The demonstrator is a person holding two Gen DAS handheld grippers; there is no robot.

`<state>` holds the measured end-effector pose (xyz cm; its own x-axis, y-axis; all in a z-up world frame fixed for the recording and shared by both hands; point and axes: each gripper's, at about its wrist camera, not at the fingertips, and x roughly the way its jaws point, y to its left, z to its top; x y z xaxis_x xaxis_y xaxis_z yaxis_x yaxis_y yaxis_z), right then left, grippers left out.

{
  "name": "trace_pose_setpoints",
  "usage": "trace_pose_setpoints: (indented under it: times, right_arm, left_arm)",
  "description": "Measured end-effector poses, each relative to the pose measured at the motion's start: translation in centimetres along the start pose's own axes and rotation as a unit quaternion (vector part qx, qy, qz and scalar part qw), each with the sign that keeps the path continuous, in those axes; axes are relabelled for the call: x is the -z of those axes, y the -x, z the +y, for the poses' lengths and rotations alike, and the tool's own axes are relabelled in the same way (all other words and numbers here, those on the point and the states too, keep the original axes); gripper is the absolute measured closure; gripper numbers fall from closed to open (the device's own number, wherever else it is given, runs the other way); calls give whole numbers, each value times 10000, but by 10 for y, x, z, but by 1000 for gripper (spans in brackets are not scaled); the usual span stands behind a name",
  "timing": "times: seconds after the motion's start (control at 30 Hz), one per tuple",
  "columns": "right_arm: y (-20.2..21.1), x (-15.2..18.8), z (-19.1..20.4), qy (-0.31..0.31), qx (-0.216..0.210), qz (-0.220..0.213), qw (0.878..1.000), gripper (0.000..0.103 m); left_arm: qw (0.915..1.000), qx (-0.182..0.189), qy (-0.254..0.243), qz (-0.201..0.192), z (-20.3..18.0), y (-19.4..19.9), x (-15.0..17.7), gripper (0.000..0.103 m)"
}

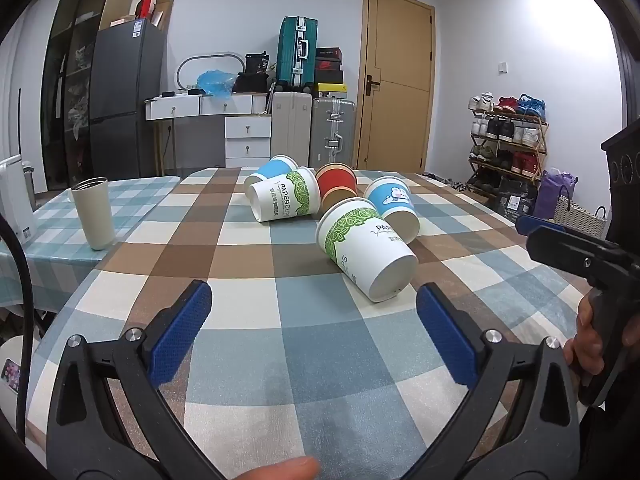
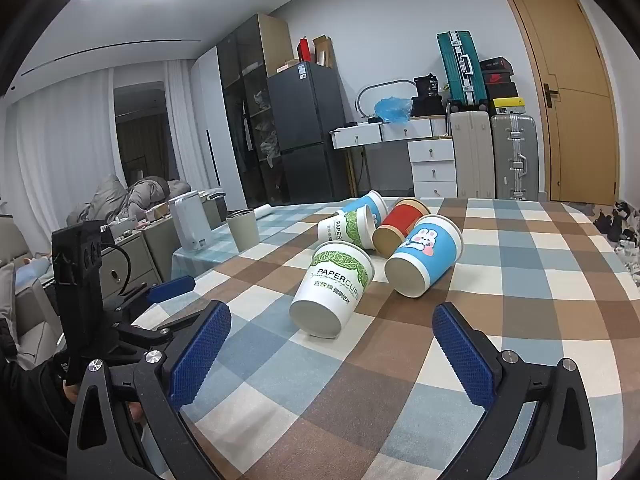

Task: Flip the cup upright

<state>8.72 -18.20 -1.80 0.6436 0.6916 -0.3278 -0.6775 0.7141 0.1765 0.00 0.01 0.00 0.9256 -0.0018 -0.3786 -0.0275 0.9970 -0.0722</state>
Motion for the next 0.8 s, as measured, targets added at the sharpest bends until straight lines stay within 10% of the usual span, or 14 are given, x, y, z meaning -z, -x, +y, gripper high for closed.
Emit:
trace_pose_setpoints:
  times: [0.8]
  right_arm:
    - [-1,0,0,4,0,44,10000,0]
  left_arm:
    - [10000,-4,-8,-11,0,0,0,1]
